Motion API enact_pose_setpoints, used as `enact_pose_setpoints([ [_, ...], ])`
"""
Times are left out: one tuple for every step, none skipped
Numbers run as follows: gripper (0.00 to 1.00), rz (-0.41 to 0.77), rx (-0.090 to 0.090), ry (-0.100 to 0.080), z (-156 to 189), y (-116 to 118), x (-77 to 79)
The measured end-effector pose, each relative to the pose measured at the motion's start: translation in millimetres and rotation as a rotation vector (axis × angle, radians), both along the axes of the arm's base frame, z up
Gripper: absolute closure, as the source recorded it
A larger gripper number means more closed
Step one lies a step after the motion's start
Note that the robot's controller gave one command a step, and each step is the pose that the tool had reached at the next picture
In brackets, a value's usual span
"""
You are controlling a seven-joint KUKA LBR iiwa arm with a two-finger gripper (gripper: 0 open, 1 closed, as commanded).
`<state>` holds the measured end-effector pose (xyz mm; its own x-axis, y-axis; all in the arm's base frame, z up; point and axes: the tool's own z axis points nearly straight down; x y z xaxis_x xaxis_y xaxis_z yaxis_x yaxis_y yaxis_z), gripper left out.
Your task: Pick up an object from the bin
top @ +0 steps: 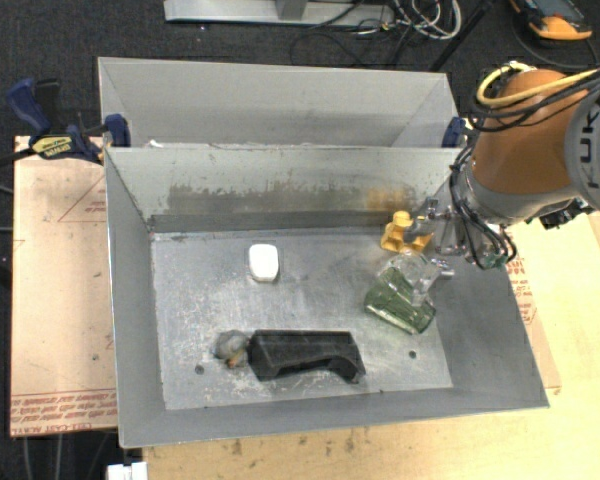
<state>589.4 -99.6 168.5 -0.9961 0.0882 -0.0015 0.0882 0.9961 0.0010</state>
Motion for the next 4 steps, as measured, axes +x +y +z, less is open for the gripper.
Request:
enact_pose_setpoints([
  [0.00,0.000,0.000,0.000,-1.3,0.2,-0.9],
  [1.00,0.049,0.004,-0.008,-91.6,17.9,8.3],
  [1.00,0.049,0.004,-0.008,-91.6,17.9,8.3],
  [1.00,0.029,0.001,0.005,-44.9,4.0,6.7],
])
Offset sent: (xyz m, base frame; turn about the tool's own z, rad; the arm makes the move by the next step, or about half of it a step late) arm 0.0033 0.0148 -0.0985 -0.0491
